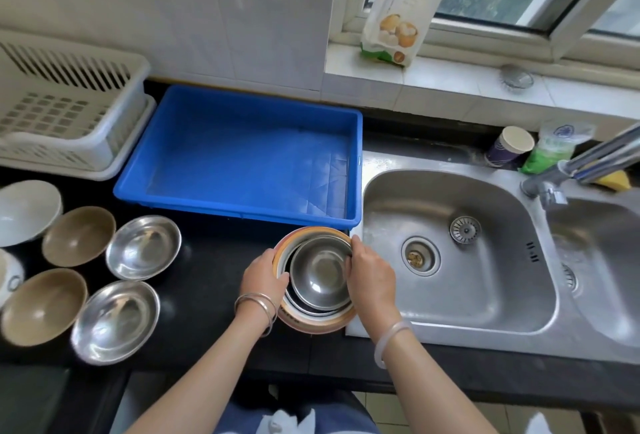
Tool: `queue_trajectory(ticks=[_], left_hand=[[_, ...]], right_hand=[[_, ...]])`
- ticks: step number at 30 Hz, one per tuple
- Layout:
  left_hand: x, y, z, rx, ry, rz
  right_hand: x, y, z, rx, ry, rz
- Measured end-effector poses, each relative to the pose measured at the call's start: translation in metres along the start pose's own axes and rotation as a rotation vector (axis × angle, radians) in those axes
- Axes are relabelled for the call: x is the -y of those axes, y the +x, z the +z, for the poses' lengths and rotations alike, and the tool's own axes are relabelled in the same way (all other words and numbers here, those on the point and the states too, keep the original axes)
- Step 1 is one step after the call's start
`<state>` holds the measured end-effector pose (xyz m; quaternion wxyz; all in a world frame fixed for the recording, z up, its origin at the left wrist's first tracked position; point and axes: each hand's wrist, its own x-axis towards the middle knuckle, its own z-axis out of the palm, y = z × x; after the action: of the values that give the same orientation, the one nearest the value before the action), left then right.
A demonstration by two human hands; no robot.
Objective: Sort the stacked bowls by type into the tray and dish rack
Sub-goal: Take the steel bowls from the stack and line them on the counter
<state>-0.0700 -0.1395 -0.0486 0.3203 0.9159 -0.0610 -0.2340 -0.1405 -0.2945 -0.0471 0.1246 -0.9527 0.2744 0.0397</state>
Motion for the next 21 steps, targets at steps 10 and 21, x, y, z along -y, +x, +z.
queue_trajectory(ticks=[10,21], left_hand=[[0.003,0.003,-0.001,0.017,-0.019,0.019],[-0.014,-0.001,0.006,-0.039,0.127,-0.001]], right_hand=[[0.001,0.001,-0.011,-0.129,0.204,0.093],[-0.007,-0.009,-0.024,-0.219,0.557,0.254]])
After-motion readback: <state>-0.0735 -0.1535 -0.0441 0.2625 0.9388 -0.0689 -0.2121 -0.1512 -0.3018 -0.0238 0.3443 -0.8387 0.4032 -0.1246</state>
